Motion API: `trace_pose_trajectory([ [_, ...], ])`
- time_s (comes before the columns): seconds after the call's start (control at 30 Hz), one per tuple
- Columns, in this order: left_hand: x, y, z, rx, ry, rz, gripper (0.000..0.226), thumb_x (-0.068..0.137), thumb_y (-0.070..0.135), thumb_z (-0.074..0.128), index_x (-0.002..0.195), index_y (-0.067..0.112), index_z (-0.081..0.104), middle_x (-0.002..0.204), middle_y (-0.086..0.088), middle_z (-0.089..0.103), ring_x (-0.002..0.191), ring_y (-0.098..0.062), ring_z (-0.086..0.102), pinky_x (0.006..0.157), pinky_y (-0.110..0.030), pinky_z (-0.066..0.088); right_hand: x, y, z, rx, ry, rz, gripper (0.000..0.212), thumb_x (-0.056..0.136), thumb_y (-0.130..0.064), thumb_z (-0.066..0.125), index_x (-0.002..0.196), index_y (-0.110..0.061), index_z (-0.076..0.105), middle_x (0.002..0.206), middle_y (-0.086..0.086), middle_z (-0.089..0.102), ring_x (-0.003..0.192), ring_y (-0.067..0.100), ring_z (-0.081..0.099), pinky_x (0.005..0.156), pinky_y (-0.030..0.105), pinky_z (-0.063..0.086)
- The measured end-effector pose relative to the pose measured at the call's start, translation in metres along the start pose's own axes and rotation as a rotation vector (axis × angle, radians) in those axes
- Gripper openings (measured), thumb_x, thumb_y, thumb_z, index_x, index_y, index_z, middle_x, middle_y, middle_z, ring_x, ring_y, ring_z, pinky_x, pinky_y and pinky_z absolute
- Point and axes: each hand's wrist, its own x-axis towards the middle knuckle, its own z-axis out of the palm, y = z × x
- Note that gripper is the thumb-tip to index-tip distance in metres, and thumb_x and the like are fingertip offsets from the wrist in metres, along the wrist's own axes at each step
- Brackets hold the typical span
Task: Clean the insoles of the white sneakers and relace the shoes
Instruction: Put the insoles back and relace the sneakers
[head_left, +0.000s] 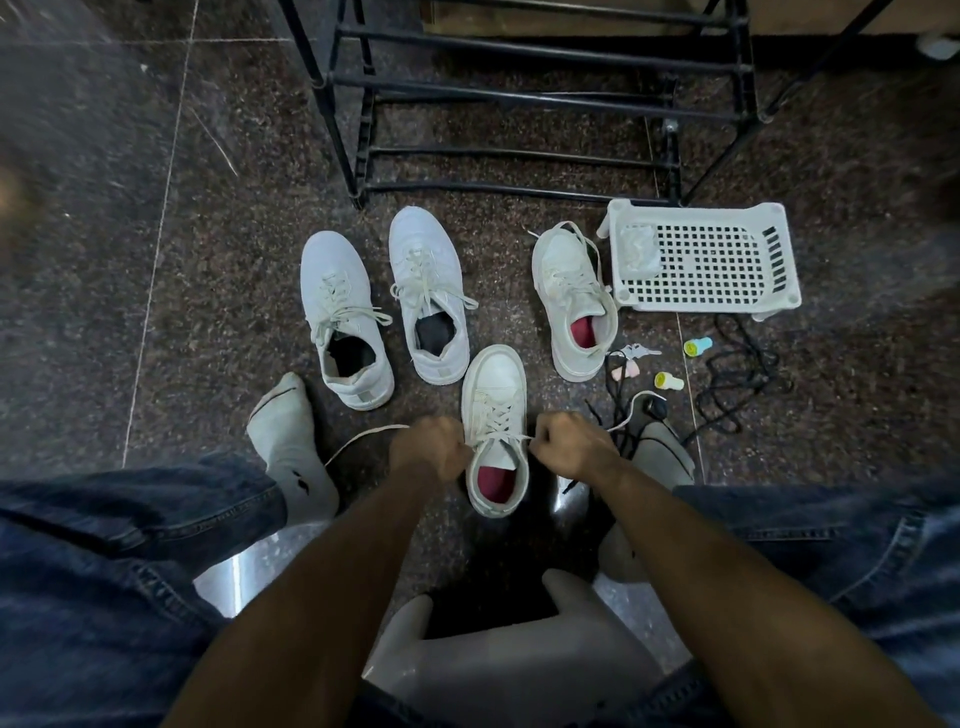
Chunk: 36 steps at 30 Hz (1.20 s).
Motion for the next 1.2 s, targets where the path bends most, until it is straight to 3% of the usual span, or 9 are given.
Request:
trace_pose_trajectory([
  [0.13,0.007,-0.017,-0.016,0.005,-0.069,-0.127,0.038,0.082,0.044,0.052,0.100,0.015,0.067,0.104,-0.011,0.068,0.097,-0.031,0.065,0.084,-0.038,0.051,0.002,0.015,-0.020,0.014,-0.155,0.026,0.017,0.090,-0.036,0.052,0.082,-0.023,0.058,0.095,0.004,0.065,0.088,0.024,0.061,0.073,0.031,0.046],
  [0.27,0.015,-0.014,-0.031,-0.761,-0.063,-0.254,0.026,0.090,0.030,0.051,0.074,0.011,0.060,0.079,-0.009,0.061,0.077,-0.025,0.057,0.072,-0.034,0.050,0.002,0.011,-0.028,0.322,-0.201,0.049,0.026,0.090,-0.021,0.047,0.068,-0.014,0.060,0.076,0.001,0.067,0.074,0.016,0.057,0.078,0.032,0.046],
  [0.4,0.022,0.010,-0.032,-1.265,-0.093,-0.372,0.026,0.091,0.027,0.049,0.067,0.016,0.050,0.071,-0.002,0.054,0.076,-0.023,0.055,0.063,-0.032,0.036,-0.005,-0.003,-0.030,0.822,-0.080,0.043,0.030,0.094,-0.011,0.050,0.064,-0.012,0.054,0.072,0.006,0.060,0.067,0.012,0.051,0.065,0.010,0.042],
  [0.47,0.023,0.025,-0.029,-1.489,-0.040,-0.427,0.031,0.096,0.026,0.052,0.067,0.013,0.050,0.069,-0.003,0.054,0.079,-0.022,0.059,0.067,-0.032,0.036,-0.003,-0.006,-0.025,1.053,-0.065,0.058,0.026,0.094,-0.014,0.055,0.068,-0.013,0.056,0.079,0.008,0.060,0.077,0.016,0.055,0.076,0.019,0.044],
  [0.57,0.021,0.043,-0.030,-1.939,0.019,-0.499,0.026,0.099,0.026,0.053,0.078,0.011,0.056,0.079,-0.006,0.060,0.085,-0.022,0.062,0.074,-0.034,0.050,0.004,-0.011,-0.016,1.424,-0.052,0.079,0.021,0.095,-0.015,0.056,0.075,-0.013,0.058,0.092,0.014,0.065,0.092,0.027,0.060,0.092,0.040,0.047],
  [0.7,0.022,0.053,-0.026,-2.299,0.026,-0.513,0.025,0.102,0.021,0.047,0.122,0.013,0.059,0.116,-0.003,0.063,0.104,-0.019,0.063,0.080,-0.038,0.053,0.009,-0.022,-0.012,1.864,-0.009,0.105,0.022,0.097,-0.019,0.050,0.077,-0.011,0.053,0.082,0.012,0.067,0.085,0.026,0.066,0.093,0.041,0.050],
  [0.97,0.029,0.019,0.011,-1.931,0.014,-0.514,0.042,0.097,-0.002,0.041,0.132,0.019,0.050,0.085,-0.003,0.058,0.034,-0.003,0.033,0.030,-0.015,0.022,0.023,-0.015,-0.013,1.953,0.189,0.358,0.030,0.099,-0.021,0.042,0.069,-0.018,0.043,0.049,-0.006,0.038,0.038,0.008,0.028,0.042,0.021,0.024],
  [1.13,0.027,0.021,0.018,-1.434,0.024,-0.283,0.051,0.097,-0.006,0.042,0.145,0.013,0.040,0.080,-0.006,0.063,0.032,-0.001,0.035,0.033,-0.014,0.028,0.023,-0.007,0.000,2.012,0.217,0.470,0.031,0.100,-0.022,0.040,0.069,-0.018,0.043,0.047,-0.006,0.038,0.036,0.008,0.027,0.039,0.020,0.022],
  [1.2,0.027,0.028,0.021,-1.231,-0.067,-0.075,0.055,0.092,-0.003,0.051,0.144,0.013,0.043,0.086,-0.006,0.064,0.050,0.001,0.053,0.052,-0.011,0.043,0.024,-0.011,0.000,2.077,0.170,0.474,0.031,0.099,-0.022,0.040,0.068,-0.018,0.044,0.048,-0.005,0.038,0.037,0.008,0.027,0.040,0.020,0.023],
])
